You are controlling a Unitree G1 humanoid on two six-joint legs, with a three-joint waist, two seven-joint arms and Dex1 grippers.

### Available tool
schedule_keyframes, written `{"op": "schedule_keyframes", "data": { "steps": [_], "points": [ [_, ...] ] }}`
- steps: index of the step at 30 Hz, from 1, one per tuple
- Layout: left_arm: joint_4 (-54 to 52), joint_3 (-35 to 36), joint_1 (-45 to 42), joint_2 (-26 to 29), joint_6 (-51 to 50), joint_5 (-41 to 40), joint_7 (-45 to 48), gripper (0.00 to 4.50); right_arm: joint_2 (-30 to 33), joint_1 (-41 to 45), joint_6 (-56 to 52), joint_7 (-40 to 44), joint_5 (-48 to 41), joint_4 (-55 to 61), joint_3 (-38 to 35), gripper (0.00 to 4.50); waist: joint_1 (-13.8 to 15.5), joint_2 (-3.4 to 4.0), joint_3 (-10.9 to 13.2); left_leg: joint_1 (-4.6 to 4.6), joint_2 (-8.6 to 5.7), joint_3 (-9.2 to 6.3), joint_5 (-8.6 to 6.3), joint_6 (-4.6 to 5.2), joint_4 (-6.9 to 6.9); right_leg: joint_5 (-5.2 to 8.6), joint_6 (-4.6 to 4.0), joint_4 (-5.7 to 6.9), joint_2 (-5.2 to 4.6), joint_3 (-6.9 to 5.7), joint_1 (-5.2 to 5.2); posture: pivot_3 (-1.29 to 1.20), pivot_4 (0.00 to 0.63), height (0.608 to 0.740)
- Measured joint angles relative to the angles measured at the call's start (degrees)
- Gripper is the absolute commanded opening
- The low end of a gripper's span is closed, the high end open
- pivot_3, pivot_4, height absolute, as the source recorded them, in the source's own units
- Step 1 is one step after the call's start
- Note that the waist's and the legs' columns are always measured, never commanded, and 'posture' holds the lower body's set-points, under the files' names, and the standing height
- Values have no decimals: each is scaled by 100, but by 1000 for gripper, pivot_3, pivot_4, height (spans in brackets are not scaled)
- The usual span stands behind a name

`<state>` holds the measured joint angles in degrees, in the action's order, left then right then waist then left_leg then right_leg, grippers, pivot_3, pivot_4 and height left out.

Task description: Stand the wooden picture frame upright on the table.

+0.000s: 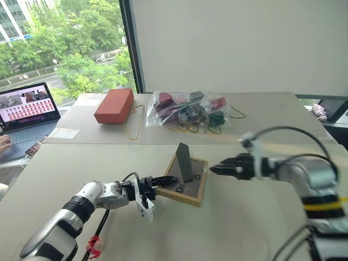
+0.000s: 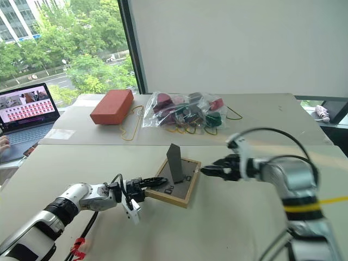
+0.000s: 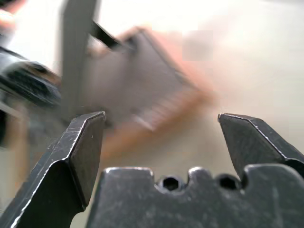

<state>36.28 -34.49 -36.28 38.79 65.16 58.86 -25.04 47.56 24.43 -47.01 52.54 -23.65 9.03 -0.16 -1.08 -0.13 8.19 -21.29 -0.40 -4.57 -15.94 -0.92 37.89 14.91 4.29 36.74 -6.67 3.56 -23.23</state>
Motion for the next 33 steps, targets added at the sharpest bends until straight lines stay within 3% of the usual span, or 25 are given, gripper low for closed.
{"op": "schedule_keyframes", "data": {
  "steps": [5,9,14,17,20,27,30,32,33],
  "points": [
    [34,41,40,67,-8,-55,100,1186,597,-1792,4796,-338,2598,776,1126,4420,-107,-6,-1,26,9,18,7,-13,2,7,8,-18,1,3,9,0,150,740],
    [72,82,49,79,-19,-71,214,1186,185,-1832,6594,-1248,3976,769,1521,4420,-151,-33,13,81,22,31,18,-31,0,14,21,-12,14,18,55,0,150,740],
    [64,105,57,33,23,-185,332,1186,-614,-1493,7286,-2281,5429,597,1849,4420,-116,-45,14,96,20,30,13,-29,-3,-1,-5,-44,14,18,83,0,150,740],
    [63,119,58,-12,43,-248,389,1186,-908,-1354,7345,-2551,5812,431,1988,4420,-95,-48,13,95,20,30,6,-18,-5,-2,-6,-55,13,17,86,0,150,740],
    [60,154,58,-18,86,-298,453,1186,-973,-1355,7387,-2585,5973,252,2037,3752,-78,-49,12,94,19,31,-3,-5,-5,-2,-6,-65,13,17,88,0,150,740],
    [97,228,148,-37,94,-444,545,1186,-990,-1365,7498,-2855,6046,229,1919,1459,-81,-49,12,99,21,32,-5,-2,-6,-2,-6,-62,15,17,90,0,150,740],
    [149,264,168,-66,105,-620,605,1186,-991,-1354,7523,-2905,6075,266,1872,1287,-66,-53,10,100,21,31,-5,-2,-5,-2,-6,-63,15,17,92,0,150,740],
    [162,298,201,-81,116,-766,706,2159,-1009,-1358,7522,-2901,6075,277,1856,1282,-66,-54,9,100,21,31,-5,-2,-5,-2,-6,-63,15,17,92,0,150,740],
    [167,326,246,-89,106,-894,802,2340,-1043,-1360,7515,-2904,6067,294,1847,1273,-68,-54,9,100,21,31,-5,-2,-5,-2,-6,-62,15,17,92,0,150,740]
  ]
}}
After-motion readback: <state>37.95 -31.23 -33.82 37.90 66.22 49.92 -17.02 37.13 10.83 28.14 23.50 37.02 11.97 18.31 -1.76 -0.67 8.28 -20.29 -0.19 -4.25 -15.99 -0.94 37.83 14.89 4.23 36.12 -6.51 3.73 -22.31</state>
